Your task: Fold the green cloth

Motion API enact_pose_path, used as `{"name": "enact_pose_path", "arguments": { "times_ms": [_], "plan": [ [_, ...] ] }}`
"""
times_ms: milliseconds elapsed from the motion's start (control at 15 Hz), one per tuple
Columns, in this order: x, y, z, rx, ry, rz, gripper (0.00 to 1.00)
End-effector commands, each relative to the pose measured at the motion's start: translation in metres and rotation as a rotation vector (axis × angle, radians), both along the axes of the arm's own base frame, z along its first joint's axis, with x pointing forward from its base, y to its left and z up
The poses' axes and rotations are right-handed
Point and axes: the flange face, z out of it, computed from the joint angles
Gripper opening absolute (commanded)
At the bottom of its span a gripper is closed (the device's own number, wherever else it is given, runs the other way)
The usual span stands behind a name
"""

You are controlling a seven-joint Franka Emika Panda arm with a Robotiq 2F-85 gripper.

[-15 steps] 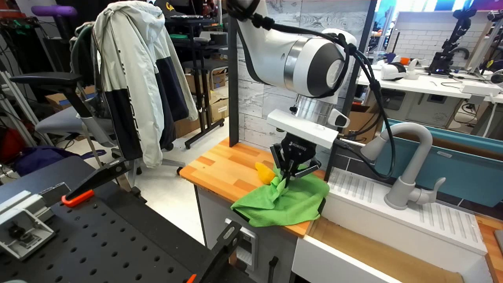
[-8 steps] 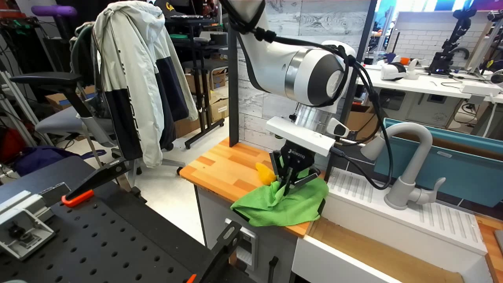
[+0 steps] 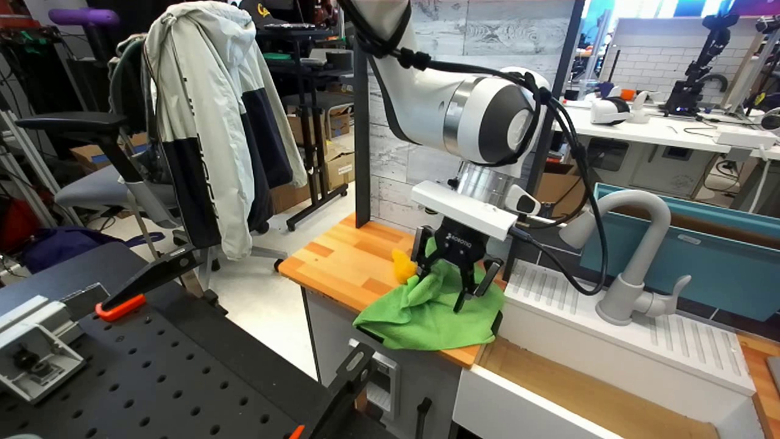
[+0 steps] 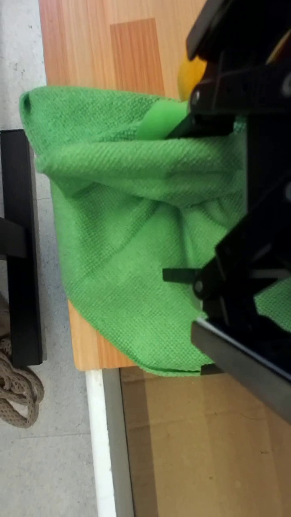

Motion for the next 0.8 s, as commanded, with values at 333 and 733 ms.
{"name": "enact_pose_path", "arguments": {
  "times_ms": [333,733],
  "plan": [
    [0.012,-0.011,0.002,-0.028,-0.009,-0.021,1.0],
    [0.014,-0.007,0.018,-0.026,-0.037,-0.012,1.0]
  ]
}}
